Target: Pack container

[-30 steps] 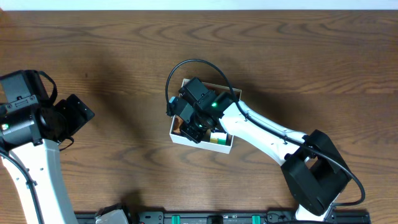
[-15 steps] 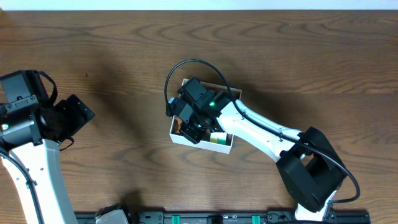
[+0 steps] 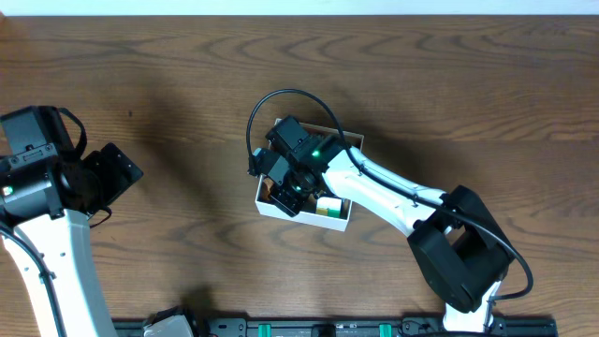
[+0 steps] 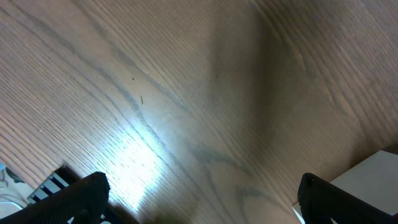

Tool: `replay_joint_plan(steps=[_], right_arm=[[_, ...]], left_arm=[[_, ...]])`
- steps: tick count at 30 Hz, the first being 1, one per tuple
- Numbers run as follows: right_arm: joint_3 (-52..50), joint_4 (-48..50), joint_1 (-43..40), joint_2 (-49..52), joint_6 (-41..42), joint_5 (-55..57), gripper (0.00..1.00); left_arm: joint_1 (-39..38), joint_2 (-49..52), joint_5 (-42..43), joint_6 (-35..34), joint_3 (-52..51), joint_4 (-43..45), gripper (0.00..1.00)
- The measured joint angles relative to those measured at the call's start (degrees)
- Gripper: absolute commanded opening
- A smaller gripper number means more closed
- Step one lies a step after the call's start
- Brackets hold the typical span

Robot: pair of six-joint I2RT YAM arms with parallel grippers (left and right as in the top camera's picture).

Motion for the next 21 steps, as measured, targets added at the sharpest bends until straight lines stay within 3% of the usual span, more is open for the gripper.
replay_joint_plan(steps=[21], right_arm=[[3.58,-6.12,-1.68,3.63,-0.28,-4.52,0.02]], left_arm=[[0.00,0.00,0.00,0.00,0.00,-0.02,0.98]])
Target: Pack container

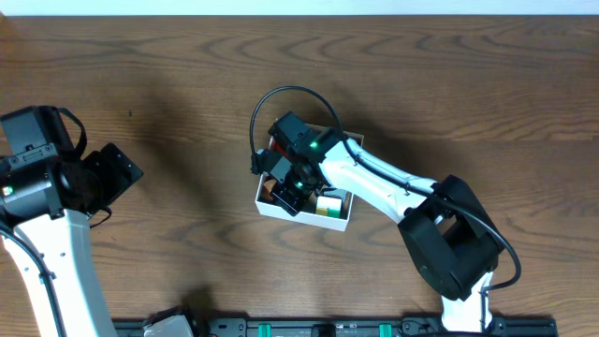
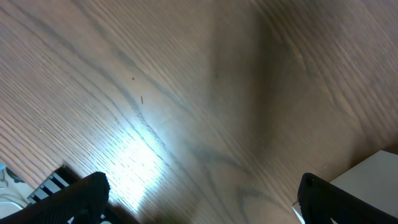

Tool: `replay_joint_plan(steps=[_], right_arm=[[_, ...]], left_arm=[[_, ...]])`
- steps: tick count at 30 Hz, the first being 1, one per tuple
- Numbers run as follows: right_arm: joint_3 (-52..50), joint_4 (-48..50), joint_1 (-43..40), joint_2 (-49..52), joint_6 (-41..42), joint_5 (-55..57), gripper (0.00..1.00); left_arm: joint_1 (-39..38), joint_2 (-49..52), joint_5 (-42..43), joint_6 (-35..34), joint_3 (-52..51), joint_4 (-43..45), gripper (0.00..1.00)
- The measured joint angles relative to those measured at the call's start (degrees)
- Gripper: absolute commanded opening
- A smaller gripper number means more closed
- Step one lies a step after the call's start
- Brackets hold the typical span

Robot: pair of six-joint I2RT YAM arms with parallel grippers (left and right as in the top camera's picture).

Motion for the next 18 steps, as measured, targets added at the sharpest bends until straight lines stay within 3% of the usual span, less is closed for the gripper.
replay_joint_plan(steps=[18], right_arm=[[1.01,-5.35,0.02,-4.74,-0.85,7.87,0.13]], left_arm=[[0.00,0.00,0.00,0.00,0.00,0.00,0.98]])
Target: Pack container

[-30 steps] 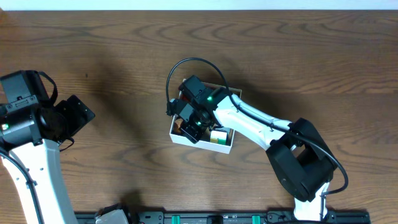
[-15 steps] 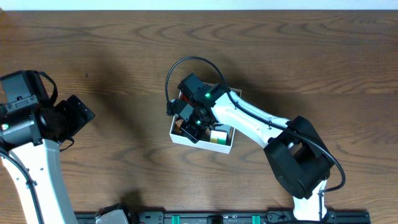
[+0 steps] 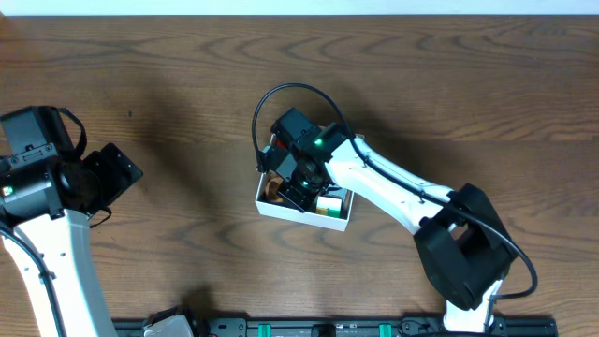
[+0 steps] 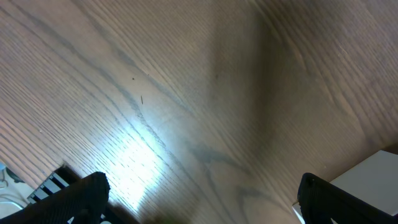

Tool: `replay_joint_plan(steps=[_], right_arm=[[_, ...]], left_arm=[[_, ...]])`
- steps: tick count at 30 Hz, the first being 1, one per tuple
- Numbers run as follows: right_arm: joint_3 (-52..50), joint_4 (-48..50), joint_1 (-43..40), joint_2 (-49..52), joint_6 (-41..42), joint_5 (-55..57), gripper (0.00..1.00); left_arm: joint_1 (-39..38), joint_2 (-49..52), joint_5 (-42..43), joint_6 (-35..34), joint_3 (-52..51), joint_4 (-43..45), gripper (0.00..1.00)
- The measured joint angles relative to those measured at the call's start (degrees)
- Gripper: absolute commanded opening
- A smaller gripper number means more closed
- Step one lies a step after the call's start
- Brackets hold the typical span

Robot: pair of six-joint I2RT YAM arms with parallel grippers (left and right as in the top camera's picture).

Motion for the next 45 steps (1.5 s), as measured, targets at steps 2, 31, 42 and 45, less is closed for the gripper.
replay_joint_plan(steps=[2,31,42,45], right_arm=[[-0.22,-0.61,-0.02,-0.61,-0.09,1.27,0.14],[-1.75,-0.90,-0.50,-5.88,-1.55,9.01,0.69],[-1.75,-1.42,0.46,-5.88,-1.97,9.09,0.72],[-1.75,-1.03,1.38,-5.88,-2.27,9.62,0.68]], left_arm=[[0.00,0.00,0.00,-0.02,0.00,0.00,0.98],[0.00,0.00,0.00,-0.17,0.00,0.00,0.98],[0.00,0.00,0.00,-0.17,0.00,0.00,0.98],[0.00,0.00,0.00,-0.17,0.00,0.00,0.98]])
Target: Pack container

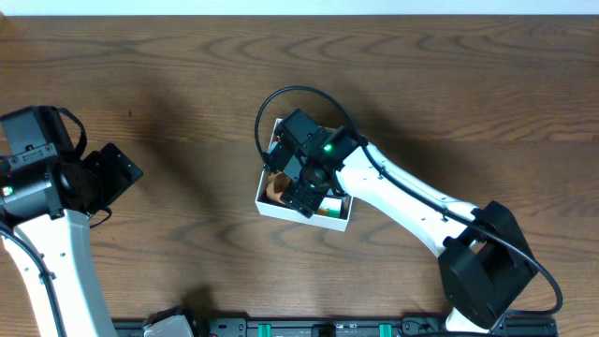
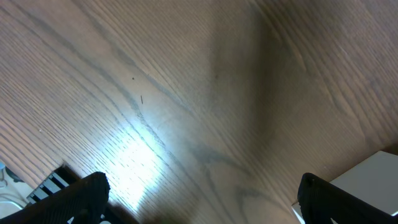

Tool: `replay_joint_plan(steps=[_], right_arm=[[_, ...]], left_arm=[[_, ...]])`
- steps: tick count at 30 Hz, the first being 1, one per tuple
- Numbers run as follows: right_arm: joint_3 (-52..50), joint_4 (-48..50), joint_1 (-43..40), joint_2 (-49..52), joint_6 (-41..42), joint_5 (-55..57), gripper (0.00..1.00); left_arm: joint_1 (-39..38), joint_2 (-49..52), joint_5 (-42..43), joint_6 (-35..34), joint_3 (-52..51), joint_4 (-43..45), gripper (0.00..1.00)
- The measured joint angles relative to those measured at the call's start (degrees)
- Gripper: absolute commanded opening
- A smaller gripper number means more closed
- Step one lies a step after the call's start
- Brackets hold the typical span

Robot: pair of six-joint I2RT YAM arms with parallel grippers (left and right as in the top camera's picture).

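Observation:
A white open container (image 1: 271,208) sits mid-table. Inside, a brown item (image 1: 276,188) lies at its left end and a small green and yellow item (image 1: 329,210) at its near right. My right gripper (image 1: 304,180) hangs over the middle of the container, just right of the brown item; its dark fingers blend together from above, so their state is unclear. My left gripper (image 1: 120,174) rests far to the left over bare wood. In the left wrist view it (image 2: 200,202) is open, fingertips (image 2: 84,196) wide apart with nothing between them.
The wooden table (image 1: 187,84) stretches all round the container. A black cable (image 1: 267,108) loops from the right wrist over the container's far side. A white corner (image 2: 373,177) shows at the lower right of the left wrist view.
My right gripper has shifted slightly to the right over the container, and the brown item at the left end shows more fully. The left arm has not moved.
My right gripper was first down over the left end of the container, covering most of the brown item. It stayed there, then stood nearer the container's far side. Now it is over the middle with the brown item lying uncovered. The left gripper stayed open throughout.

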Motion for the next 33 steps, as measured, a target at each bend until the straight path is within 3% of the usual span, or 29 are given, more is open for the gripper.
replay_joint_plan(steps=[3,12,14,18,20,33], right_arm=[[0.00,0.44,0.68,0.00,-0.39,0.28,0.64],[-1.09,4.39,1.11,0.00,-0.44,0.09,0.68],[-1.55,5.05,1.11,0.00,-0.61,0.13,0.55],[-1.81,5.95,1.14,0.04,-0.96,-0.11,0.15],[-1.81,6.27,1.14,0.07,-0.98,-0.13,0.01],[-1.81,4.15,1.14,-1.38,-0.79,2.80,0.01]], left_arm=[[0.00,0.00,0.00,0.00,0.00,0.00,0.98],[0.00,0.00,0.00,0.00,0.00,0.00,0.98],[0.00,0.00,0.00,0.00,0.00,0.00,0.98],[0.00,0.00,0.00,0.00,0.00,0.00,0.98],[0.00,0.00,0.02,0.00,0.00,0.00,0.98],[0.00,0.00,0.00,0.00,0.00,0.02,0.98]])
